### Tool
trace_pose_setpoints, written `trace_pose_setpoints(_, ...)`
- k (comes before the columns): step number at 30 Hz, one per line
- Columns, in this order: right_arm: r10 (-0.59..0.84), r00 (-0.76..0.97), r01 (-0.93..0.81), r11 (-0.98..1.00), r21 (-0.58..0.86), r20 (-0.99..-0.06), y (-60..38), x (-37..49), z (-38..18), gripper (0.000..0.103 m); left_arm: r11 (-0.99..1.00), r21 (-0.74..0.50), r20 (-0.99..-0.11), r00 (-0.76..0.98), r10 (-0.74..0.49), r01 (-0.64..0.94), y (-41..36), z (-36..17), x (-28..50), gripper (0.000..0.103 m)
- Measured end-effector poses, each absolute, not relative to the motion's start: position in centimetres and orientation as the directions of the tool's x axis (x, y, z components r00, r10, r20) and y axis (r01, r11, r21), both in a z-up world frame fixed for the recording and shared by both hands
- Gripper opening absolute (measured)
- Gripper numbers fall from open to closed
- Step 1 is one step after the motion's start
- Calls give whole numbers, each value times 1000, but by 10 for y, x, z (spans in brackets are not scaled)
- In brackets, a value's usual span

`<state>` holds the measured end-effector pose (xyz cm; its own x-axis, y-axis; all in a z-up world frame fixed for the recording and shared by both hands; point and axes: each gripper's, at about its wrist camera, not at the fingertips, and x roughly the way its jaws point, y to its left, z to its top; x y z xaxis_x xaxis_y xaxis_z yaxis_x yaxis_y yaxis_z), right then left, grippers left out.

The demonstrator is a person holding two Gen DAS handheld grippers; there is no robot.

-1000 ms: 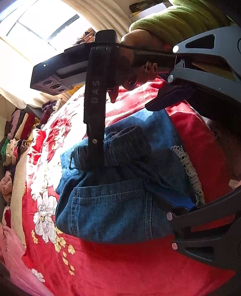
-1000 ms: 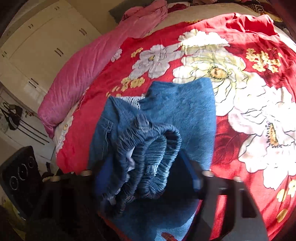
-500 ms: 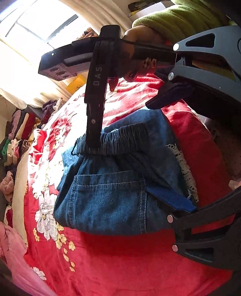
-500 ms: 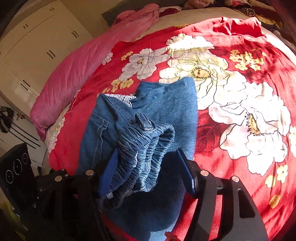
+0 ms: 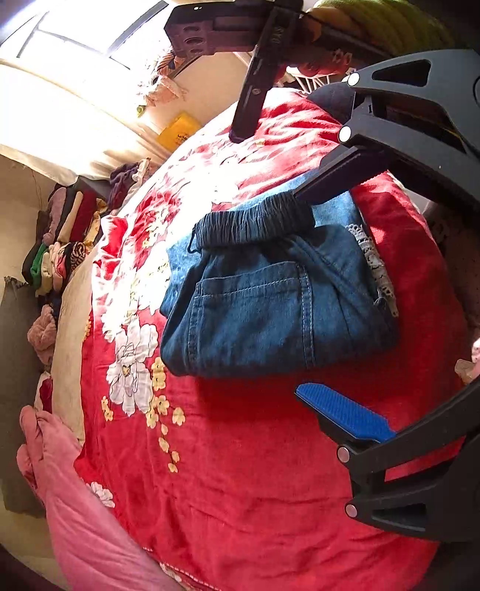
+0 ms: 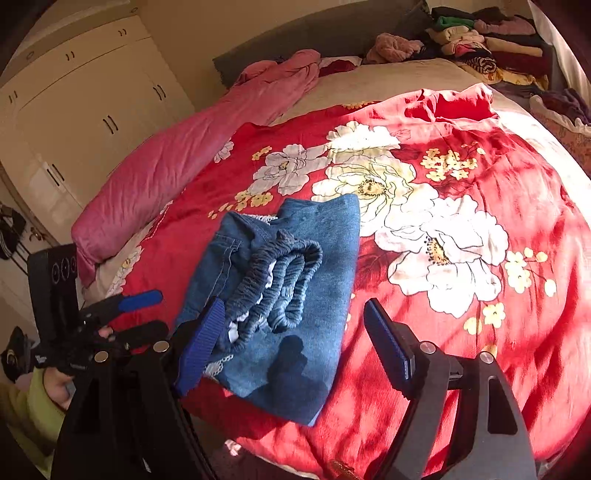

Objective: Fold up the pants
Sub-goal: 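Release the pants with the right tool and open it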

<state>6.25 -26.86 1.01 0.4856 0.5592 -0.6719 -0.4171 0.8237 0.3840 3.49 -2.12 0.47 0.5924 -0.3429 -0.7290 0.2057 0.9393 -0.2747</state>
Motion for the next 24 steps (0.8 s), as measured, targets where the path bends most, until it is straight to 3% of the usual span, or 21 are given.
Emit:
trace_pose_setpoints(16, 632, 315, -481, 749, 455, -708, -201, 31, -18, 77, 969, -199, -728, 640, -245, 145, -2, 10, 54, 91)
trace_pose_setpoints(17, 633, 307, -488, 746, 454, -710, -196, 31, -20, 77, 971, -193, -731, 640, -238, 140, -2, 9, 58, 89)
trace_pose_setpoints(20, 626, 295, -484, 749, 452, -721, -185, 36, -24, 77, 966, -211, -737, 626, -256, 147, -2, 7, 70, 70)
trace_pose_setpoints(24, 639, 276, -428, 750, 504, -718, -180, 48, -33, 77, 966, -194, -747, 612, -260, 173, -12, 2, 85, 67)
